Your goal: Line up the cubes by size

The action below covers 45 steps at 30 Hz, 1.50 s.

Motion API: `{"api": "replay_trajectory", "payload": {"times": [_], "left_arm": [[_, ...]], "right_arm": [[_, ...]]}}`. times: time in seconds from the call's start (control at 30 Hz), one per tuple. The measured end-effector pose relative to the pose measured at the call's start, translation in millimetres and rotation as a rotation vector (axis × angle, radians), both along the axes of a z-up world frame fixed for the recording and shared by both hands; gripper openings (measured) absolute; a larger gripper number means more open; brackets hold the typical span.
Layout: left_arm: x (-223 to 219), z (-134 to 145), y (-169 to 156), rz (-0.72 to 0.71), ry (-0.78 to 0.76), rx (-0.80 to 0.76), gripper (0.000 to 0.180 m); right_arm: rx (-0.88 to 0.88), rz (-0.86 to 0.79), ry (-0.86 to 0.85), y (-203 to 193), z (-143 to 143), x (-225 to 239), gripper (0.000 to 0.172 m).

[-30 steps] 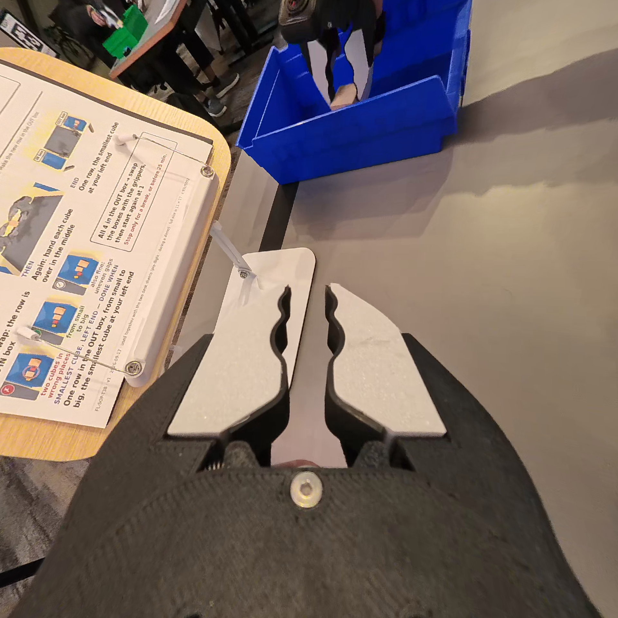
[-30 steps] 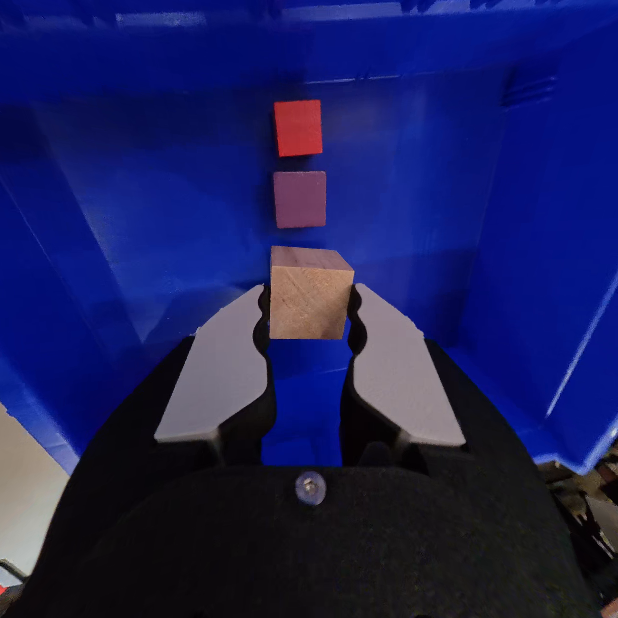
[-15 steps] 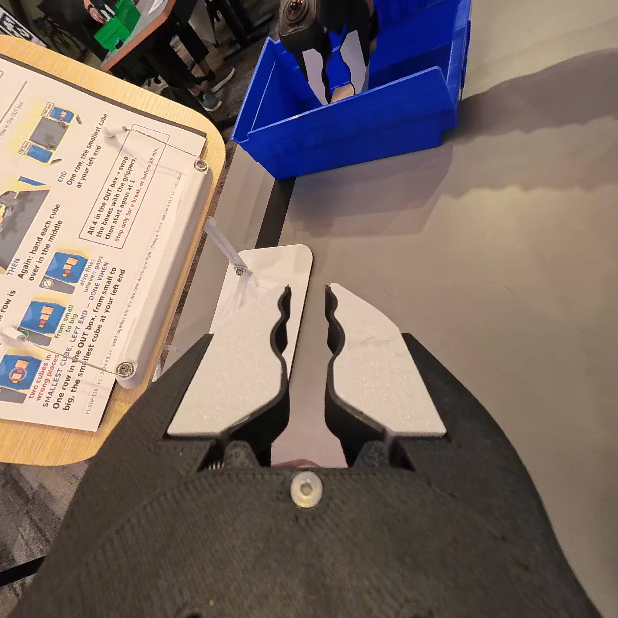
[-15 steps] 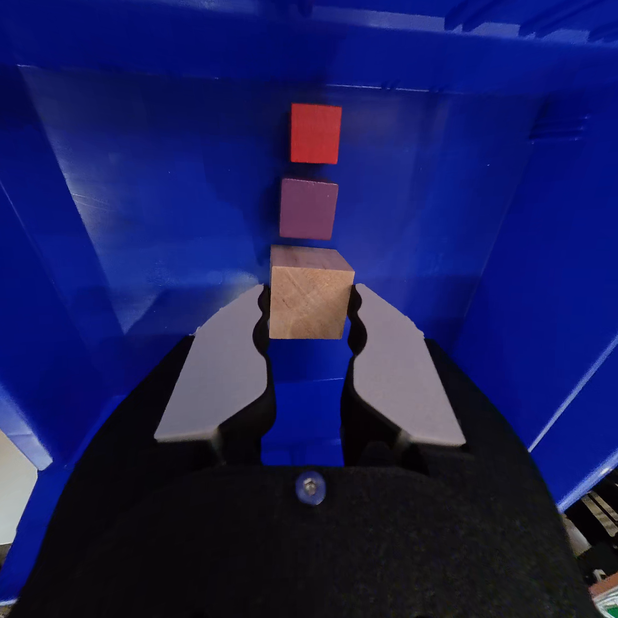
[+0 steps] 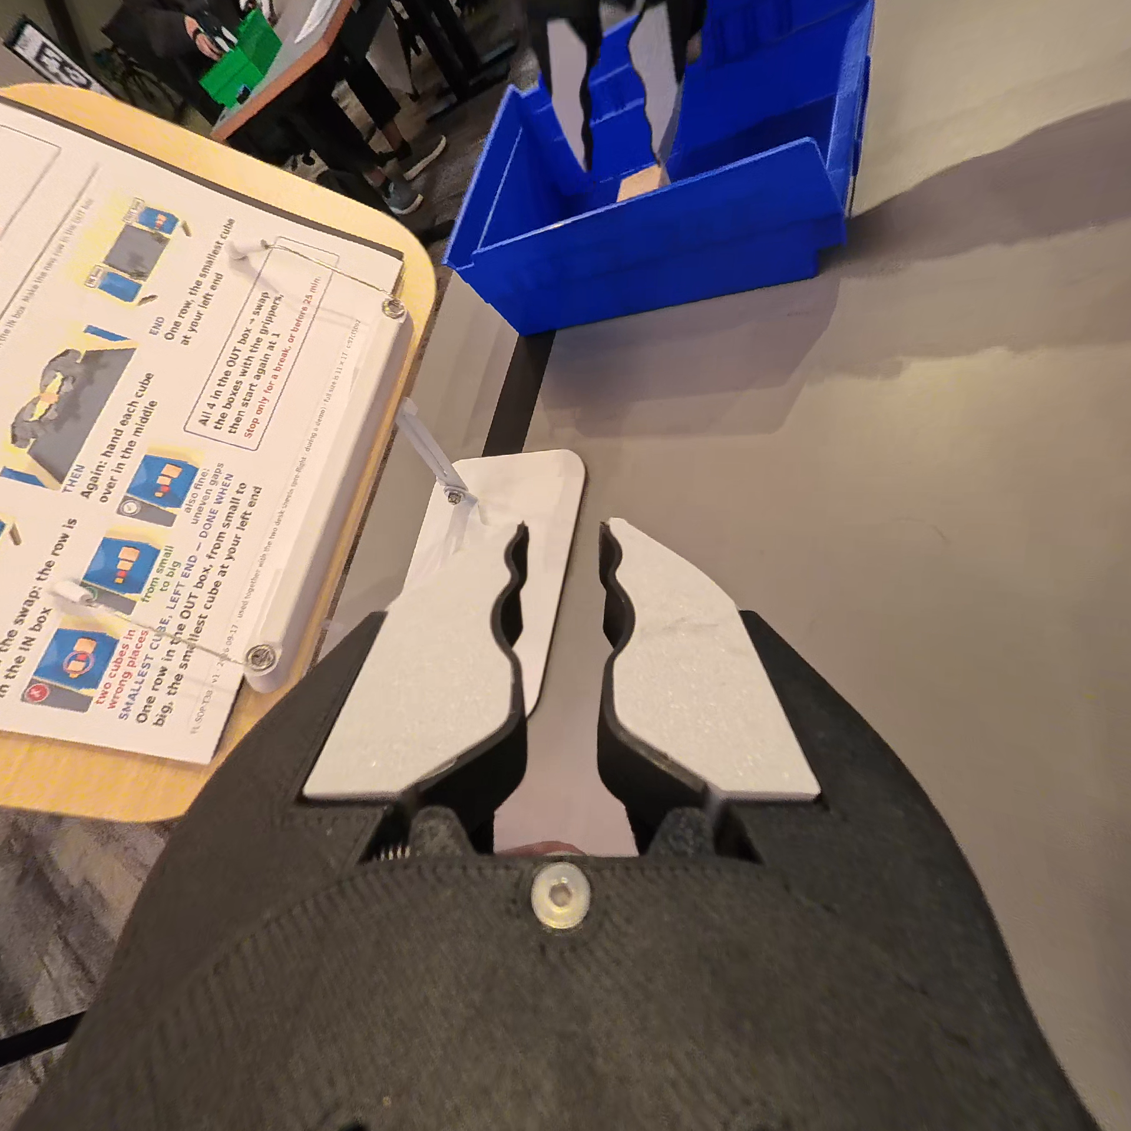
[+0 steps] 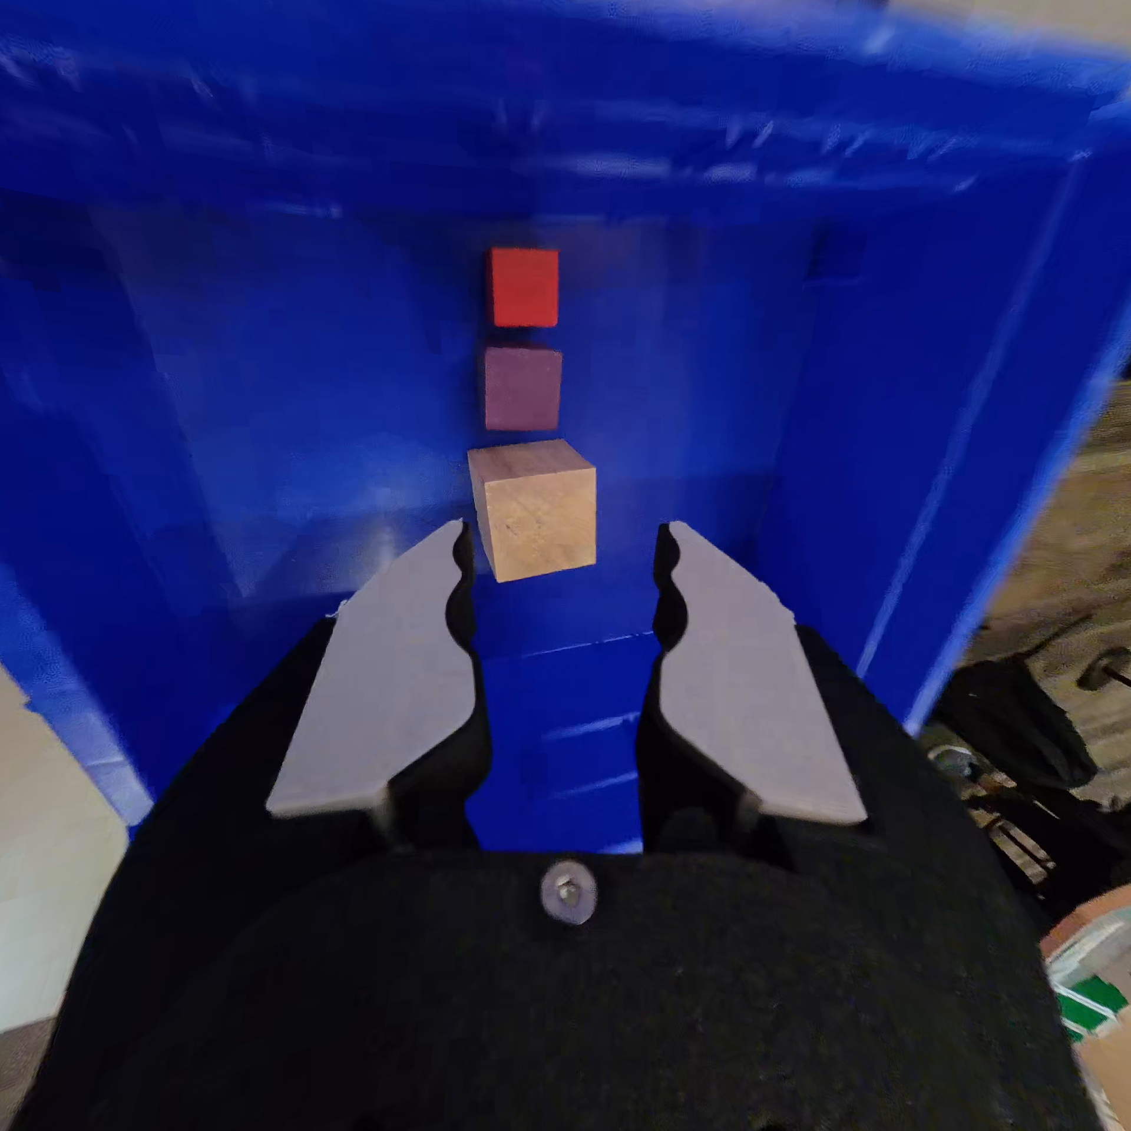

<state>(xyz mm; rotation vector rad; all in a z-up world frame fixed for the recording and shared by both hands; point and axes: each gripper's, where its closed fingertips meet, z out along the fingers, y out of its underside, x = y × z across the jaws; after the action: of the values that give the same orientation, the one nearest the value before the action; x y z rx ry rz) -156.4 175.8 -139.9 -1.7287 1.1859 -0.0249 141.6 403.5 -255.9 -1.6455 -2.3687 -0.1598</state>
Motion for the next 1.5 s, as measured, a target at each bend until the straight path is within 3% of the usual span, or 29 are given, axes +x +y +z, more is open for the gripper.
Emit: {"api": "replay_trajectory", "payload": {"times": [0.17,0.27,0.4,0.43,0.7,0.9,0.97,1.1,1.5], "left_arm": [[-21.3,19.9,-3.1,0.052,-0.027,0.050,0.028],[-41.9,34.1,-8.0,0.106,-0.019,0.090,0.028],[-76.6,57.8,-18.9,0.196,-0.033,0.153,0.028],[-85.3,62.7,-22.0,0.217,-0.037,0.167,0.027],[-141.7,60.3,-31.2,0.375,0.045,0.170,0.027],[-134.7,44.8,-26.8,0.333,0.090,0.129,0.029],[-130.6,39.5,-24.2,0.318,0.108,0.119,0.030],[-124.8,31.6,-19.0,0.302,0.123,0.102,0.031],[-124.6,25.5,-15.8,0.313,0.150,0.095,0.039]], "right_arm": [[0.227,-0.015,0.207,-30.3,73.4,-19.4,0.041],[0.341,0.042,0.355,-75.1,113.7,-41.0,0.028],[0.335,0.123,0.560,-148.1,140.4,-85.4,0.000],[0.302,0.136,0.624,-165.8,141.5,-100.3,0.000],[-0.083,0.109,1.037,-251.0,105.0,-211.5,0.000],[-0.271,-0.096,1.304,-248.9,67.4,-269.2,0.000],[-0.315,-0.095,1.355,-251.8,55.1,-277.9,0.000],[-0.253,-0.013,1.329,-256.7,29.7,-279.9,0.000],[-0.174,0.130,1.232,-275.0,15.2,-284.2,0.003]]}}
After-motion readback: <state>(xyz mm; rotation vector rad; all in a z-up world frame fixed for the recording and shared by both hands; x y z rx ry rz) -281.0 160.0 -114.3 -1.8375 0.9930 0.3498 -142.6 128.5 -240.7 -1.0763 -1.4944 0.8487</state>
